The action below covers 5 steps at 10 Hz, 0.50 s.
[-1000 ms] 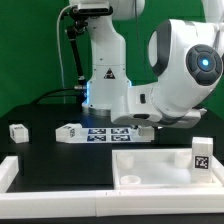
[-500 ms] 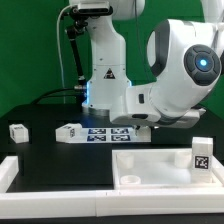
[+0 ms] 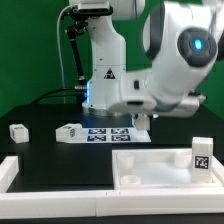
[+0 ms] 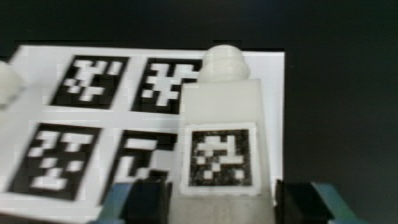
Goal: Assemble square table
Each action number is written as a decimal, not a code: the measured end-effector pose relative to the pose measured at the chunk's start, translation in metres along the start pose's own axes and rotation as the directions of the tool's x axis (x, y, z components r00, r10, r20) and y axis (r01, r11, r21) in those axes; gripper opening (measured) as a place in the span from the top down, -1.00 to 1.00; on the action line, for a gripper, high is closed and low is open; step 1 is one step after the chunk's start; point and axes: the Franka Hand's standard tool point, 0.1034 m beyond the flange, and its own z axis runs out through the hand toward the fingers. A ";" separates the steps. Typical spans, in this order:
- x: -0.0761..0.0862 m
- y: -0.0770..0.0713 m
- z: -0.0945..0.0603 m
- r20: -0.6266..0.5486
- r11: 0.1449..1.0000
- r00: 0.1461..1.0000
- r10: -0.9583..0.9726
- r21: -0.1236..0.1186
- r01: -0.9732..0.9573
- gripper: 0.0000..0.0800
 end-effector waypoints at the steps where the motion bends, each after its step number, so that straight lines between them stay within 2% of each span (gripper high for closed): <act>1: -0.005 0.008 -0.018 -0.019 1.000 1.000 0.013 0.019 -0.013 0.27; 2: -0.011 0.017 -0.040 -0.051 0.999 0.998 0.029 0.040 -0.027 0.27; 3: -0.013 0.022 -0.046 -0.086 0.999 0.996 0.032 0.041 -0.028 0.27; 4: -0.012 0.021 -0.044 -0.087 0.999 0.996 0.031 0.040 -0.028 0.27; 5: -0.005 0.020 -0.046 -0.144 0.999 0.989 0.027 0.041 -0.021 0.27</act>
Offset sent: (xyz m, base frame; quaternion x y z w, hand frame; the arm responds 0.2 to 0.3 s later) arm 0.0000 0.0000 0.0000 0.0000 0.0000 0.0000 1.0000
